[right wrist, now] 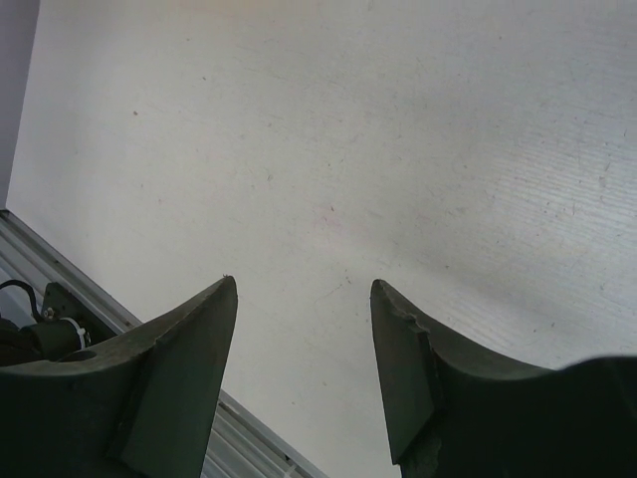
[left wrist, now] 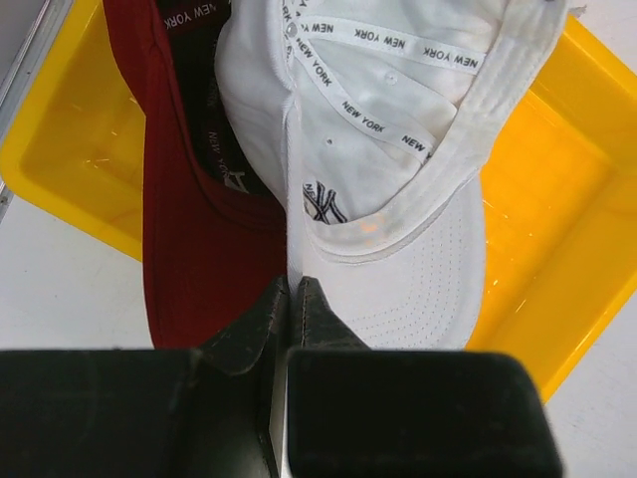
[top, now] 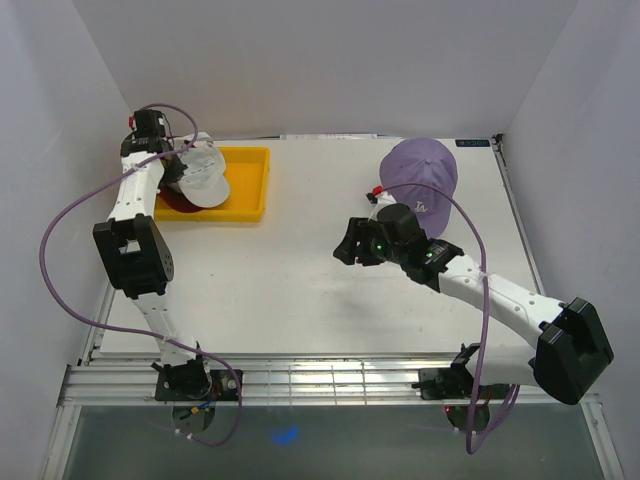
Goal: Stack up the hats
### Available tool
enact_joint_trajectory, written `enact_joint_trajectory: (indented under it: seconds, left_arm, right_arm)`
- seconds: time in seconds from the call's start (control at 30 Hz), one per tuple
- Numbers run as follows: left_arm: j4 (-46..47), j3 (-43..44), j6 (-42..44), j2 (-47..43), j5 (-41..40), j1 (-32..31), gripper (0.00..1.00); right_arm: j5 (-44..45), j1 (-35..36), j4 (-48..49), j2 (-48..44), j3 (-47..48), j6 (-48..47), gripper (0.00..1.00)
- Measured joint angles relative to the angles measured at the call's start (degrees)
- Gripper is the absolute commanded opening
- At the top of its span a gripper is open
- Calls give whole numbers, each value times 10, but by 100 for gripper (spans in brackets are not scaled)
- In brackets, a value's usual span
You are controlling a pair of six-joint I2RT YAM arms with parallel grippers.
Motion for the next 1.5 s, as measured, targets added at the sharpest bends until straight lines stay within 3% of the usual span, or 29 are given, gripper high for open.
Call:
enact_joint_trajectory:
  seconds: [0.8,1.5]
  left_arm:
    - [-9,48,21,-23,21,-27,0]
    - [-31,57,15,-112,34,-42,0]
  right_arm:
    - [26,3,-31,63,141,-124,62]
    - [72,71,-47,159,309,-228,64]
